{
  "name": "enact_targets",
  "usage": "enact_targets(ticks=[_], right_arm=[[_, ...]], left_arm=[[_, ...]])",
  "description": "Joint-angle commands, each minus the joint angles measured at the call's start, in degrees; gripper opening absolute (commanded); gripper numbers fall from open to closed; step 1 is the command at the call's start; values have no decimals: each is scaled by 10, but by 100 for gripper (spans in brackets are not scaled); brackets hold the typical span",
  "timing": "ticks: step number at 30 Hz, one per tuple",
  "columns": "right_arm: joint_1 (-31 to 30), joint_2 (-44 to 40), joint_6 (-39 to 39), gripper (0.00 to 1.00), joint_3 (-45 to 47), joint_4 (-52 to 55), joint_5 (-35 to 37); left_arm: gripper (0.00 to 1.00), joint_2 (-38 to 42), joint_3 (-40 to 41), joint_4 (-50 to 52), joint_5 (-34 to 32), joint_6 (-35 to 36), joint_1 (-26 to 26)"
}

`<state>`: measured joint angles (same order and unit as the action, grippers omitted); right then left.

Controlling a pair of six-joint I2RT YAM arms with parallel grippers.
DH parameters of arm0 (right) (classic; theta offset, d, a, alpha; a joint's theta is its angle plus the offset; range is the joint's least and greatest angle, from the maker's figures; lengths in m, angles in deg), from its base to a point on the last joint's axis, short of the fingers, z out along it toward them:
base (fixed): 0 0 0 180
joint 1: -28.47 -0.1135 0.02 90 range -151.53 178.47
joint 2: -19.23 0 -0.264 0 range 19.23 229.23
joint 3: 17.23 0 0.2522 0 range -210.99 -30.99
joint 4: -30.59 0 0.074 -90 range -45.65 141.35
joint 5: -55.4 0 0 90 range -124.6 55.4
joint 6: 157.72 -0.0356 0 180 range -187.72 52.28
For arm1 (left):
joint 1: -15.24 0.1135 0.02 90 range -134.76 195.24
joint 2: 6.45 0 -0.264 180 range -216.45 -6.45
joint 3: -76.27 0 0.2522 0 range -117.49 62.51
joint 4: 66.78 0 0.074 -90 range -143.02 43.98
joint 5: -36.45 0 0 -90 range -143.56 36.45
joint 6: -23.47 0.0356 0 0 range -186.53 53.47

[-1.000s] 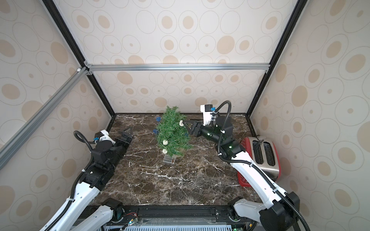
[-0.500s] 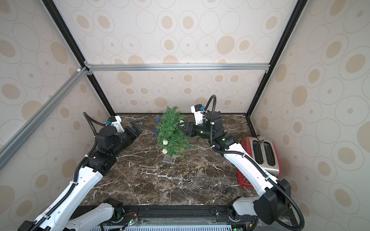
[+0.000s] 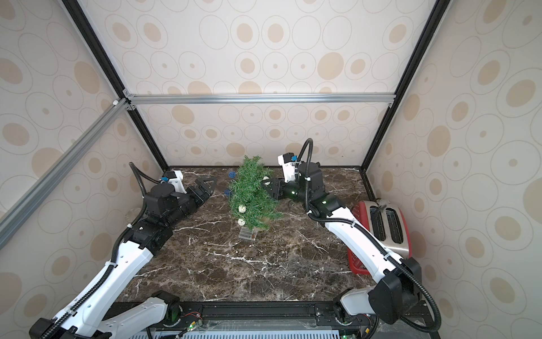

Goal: Remove string lights from the small christmas tree
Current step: Pick up the light string from the Christmas tree.

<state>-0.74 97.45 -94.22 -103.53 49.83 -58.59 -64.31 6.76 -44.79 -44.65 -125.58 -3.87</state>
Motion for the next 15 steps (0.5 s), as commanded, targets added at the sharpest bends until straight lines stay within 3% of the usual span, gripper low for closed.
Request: enact_targets(ticks=[1, 6, 15], right_arm=[[-2, -6, 10, 31, -25, 8, 14], [-2, -15, 25, 26, -48, 34, 35], [-2, 11, 44, 25, -114, 77, 47]], left_arm=[[99, -2, -30, 6, 7, 16, 1], [99, -11, -47, 17, 7, 27, 1], [99, -31, -69, 28, 17, 41, 1]])
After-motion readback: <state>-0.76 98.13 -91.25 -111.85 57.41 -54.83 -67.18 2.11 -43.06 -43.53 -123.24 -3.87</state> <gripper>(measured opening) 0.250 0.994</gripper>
